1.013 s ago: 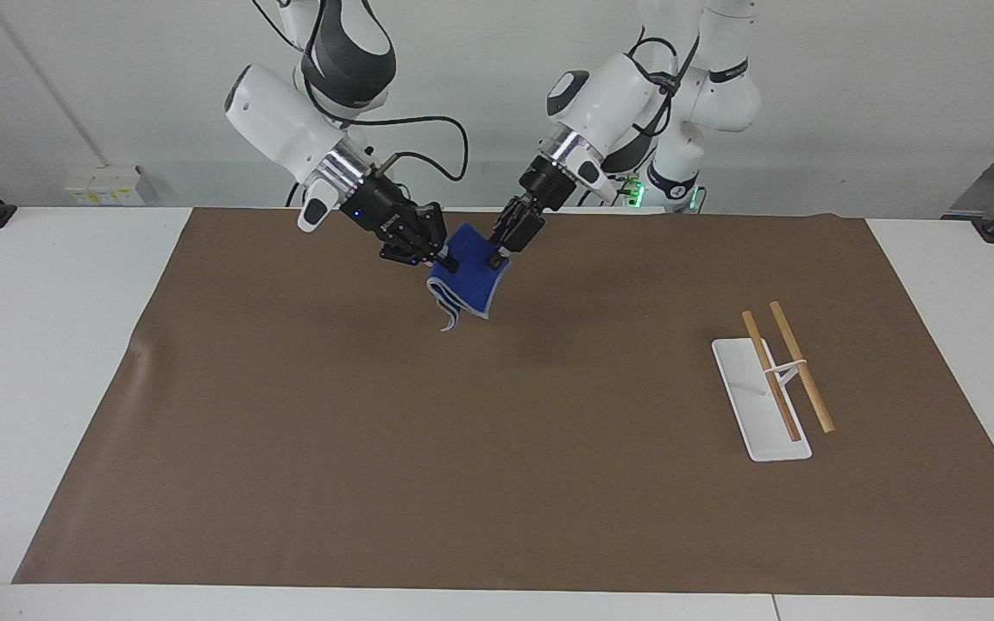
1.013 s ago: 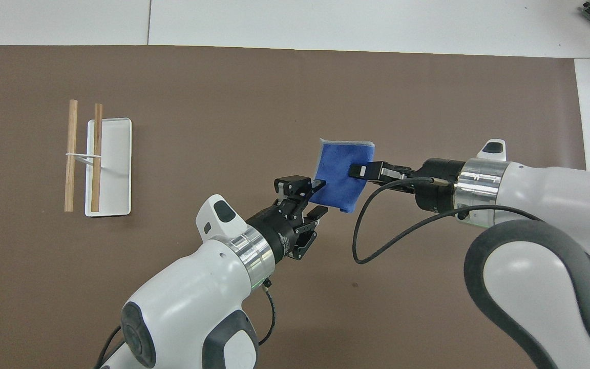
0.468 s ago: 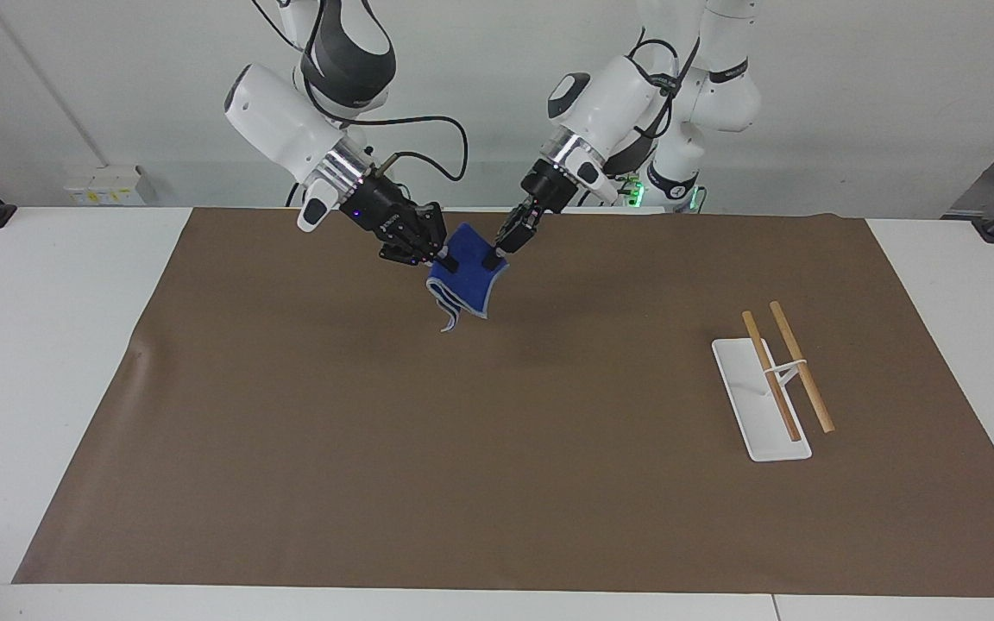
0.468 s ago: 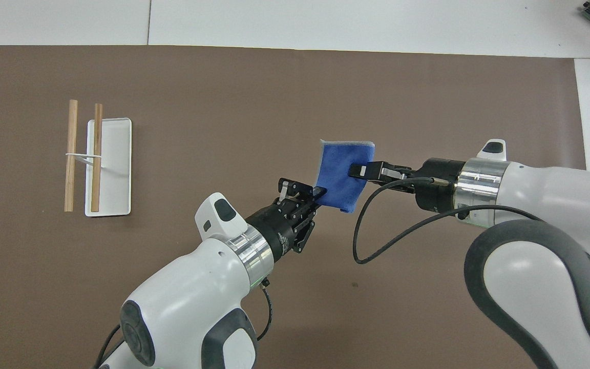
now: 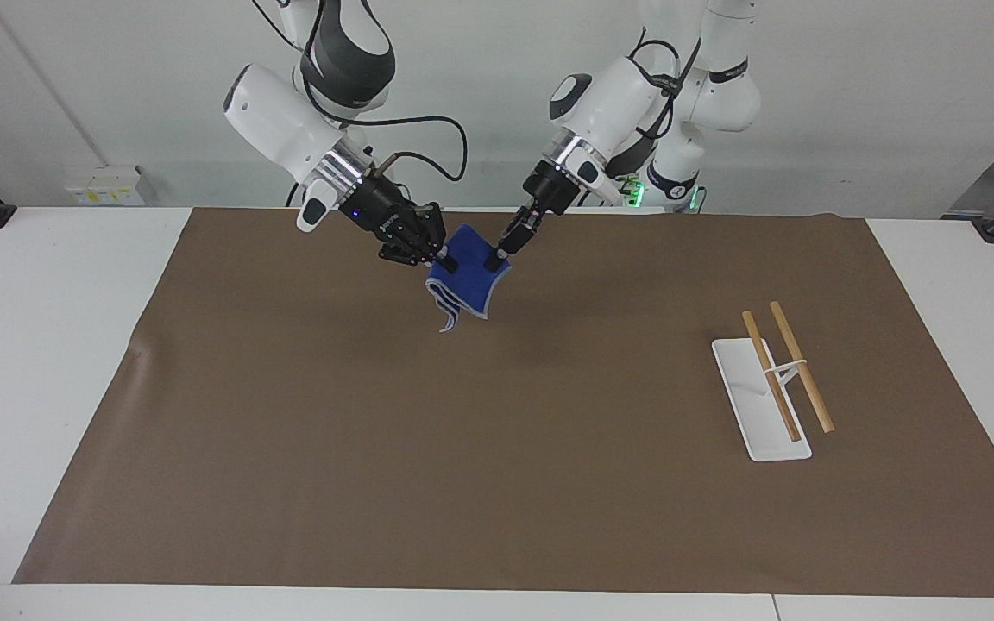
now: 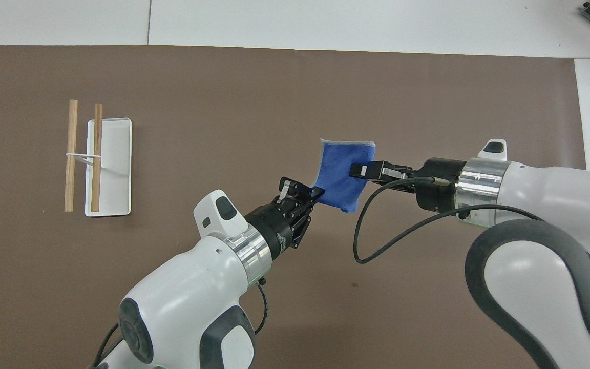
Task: Right arm passes towel to left arm to hang
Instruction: 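Close the left gripper on the towel edge beside the right gripper, then open the right gripper and pull it back from the towel, then carry the towel with the left gripper over the wooden sticks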
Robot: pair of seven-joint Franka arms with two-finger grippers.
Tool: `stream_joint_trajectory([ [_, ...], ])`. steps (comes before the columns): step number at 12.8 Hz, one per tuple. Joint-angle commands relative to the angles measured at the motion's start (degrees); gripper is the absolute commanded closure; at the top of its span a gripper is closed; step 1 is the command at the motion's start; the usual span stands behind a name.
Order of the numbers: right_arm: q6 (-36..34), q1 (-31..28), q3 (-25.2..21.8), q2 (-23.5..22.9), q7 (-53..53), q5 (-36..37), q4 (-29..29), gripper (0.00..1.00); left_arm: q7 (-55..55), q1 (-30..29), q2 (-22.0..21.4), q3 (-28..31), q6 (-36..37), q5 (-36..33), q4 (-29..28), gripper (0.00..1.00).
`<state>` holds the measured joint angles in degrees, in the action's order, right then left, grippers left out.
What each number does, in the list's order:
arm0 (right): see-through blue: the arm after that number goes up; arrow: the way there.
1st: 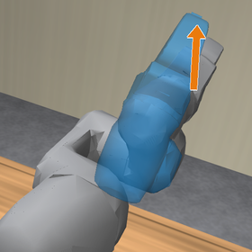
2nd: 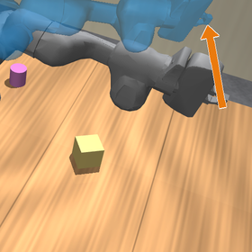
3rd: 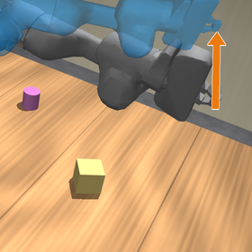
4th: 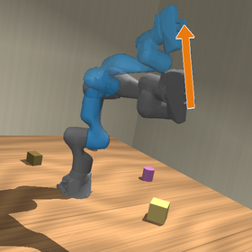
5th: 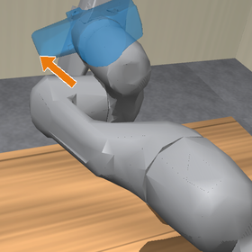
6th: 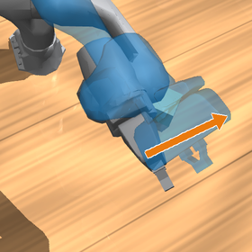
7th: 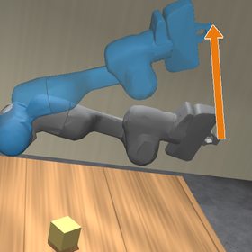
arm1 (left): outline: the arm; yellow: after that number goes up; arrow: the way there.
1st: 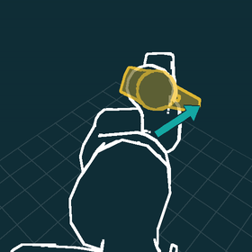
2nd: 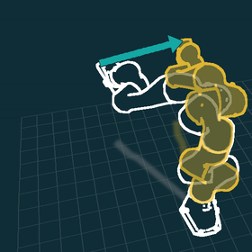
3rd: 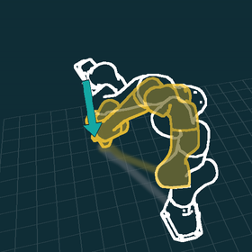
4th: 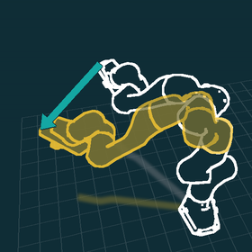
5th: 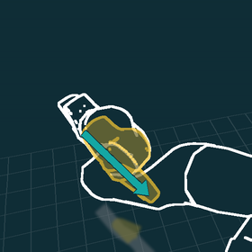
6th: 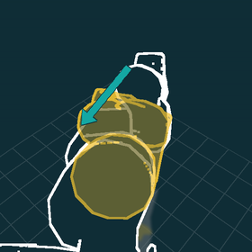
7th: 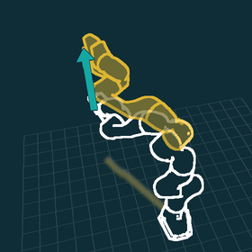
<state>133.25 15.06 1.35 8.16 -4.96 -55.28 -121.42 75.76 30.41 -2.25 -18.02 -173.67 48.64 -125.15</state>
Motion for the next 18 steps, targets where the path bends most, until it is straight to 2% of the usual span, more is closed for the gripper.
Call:
stream_joint_trajectory([
  [1, 0.52, -0.73, -0.20, -0.60, -0.66, -0.09, 0.74, 0.37, -1.93, -0.35, 0.66, 0.35, 0.35, 1.02, 0.78, 1.00],
  [2, 0.52, -1.43, -0.29, -0.51, -0.66, 1.30, 0.74, 0.15, -1.93, -0.96, 0.66, 0.26, 0.35, 0.93, 0.78, 1.00],
  [5, -0.53, -3.97, -0.38, 0.80, -0.31, 12.88, 0.74, 0.00, -2.02, -1.41, 0.66, 0.26, 0.35, 0.93, 0.78, 1.00],
  [7, -2.19, -5.21, -0.55, 1.59, -0.14, 17.46, 0.83, 0.00, -3.93, -2.98, 0.93, 0.26, 0.44, 0.93, 0.78, 1.00],
  [9, -6.66, -6.70, -0.64, 2.30, 2.92, 23.51, 2.92, 0.00, -5.97, -5.44, 0.93, 0.26, 2.01, 0.93, 0.35, 1.00],
  [14, -25.28, -7.94, -0.38, 1.07, 14.42, 46.71, 15.49, 0.00, -9.31, -15.89, 0.75, 0.26, 6.24, 0.93, -1.15, 1.00],
  [15, -28.45, -8.03, -0.21, 0.64, 17.41, 49.97, 17.51, 0.00, -10.09, -18.00, 0.66, 0.26, 6.42, 0.93, -1.93, 1.00],
  [18, -35.84, -8.46, -0.47, -2.17, 19.11, 53.42, 24.54, 0.00, -17.01, -23.98, 0.58, 0.26, 7.29, 0.93, -3.26, 1.00],
])
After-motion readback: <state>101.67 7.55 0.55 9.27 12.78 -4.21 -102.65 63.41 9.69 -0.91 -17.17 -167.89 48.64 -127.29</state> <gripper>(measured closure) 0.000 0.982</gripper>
